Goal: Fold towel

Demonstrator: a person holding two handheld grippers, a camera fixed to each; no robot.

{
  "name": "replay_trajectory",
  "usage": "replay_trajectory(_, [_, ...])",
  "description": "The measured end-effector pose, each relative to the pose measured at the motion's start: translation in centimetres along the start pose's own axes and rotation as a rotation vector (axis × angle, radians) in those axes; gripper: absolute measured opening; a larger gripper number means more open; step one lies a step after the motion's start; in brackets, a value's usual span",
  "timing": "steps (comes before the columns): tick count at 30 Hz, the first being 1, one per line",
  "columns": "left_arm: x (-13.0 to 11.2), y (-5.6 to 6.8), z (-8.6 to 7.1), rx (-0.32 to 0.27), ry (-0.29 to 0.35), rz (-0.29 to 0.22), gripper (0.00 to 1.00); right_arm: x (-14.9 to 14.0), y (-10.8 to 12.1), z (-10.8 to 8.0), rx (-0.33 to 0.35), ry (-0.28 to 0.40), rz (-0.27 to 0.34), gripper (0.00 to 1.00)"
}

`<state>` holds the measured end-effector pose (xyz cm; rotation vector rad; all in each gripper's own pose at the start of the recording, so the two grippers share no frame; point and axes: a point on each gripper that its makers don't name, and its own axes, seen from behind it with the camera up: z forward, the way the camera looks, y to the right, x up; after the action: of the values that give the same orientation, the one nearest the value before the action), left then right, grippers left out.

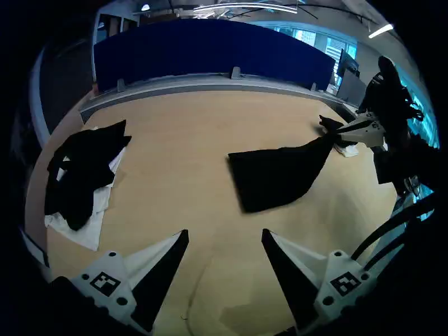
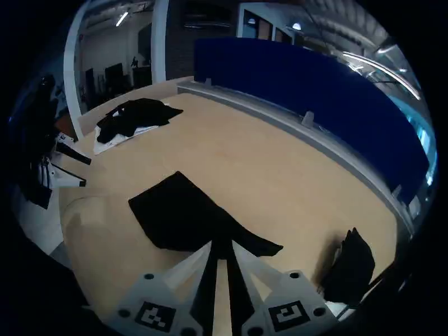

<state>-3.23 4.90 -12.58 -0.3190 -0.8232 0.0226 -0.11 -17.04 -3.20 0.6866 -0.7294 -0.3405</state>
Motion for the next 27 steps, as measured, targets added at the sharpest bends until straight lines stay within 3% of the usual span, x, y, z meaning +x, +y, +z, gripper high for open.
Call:
replay_trajectory(6, [0.3,-0.1,-0.1,-0.001,0.012,-0.008,0.97,1.8,-1.2,1.0,0.029,0.007,-0.036,0.11])
replay_trajectory(12, [0.4,-0.1,-0.2,-0.001,0.025,-0.018,0.97,4.0,-4.3,2.8,0.083,0.015,-0.094,0.10])
replay_trajectory(21, [0.4,-0.3,-0.4,0.008,0.045,-0.052,0.97,5.4,-11.3,7.6,0.201,0.002,-0.144,0.10])
replay_trajectory(27, [-0.3,-0.6,-0.5,0.019,0.052,-0.089,0.97,3.1,-16.6,11.8,0.284,-0.055,-0.127,0.10])
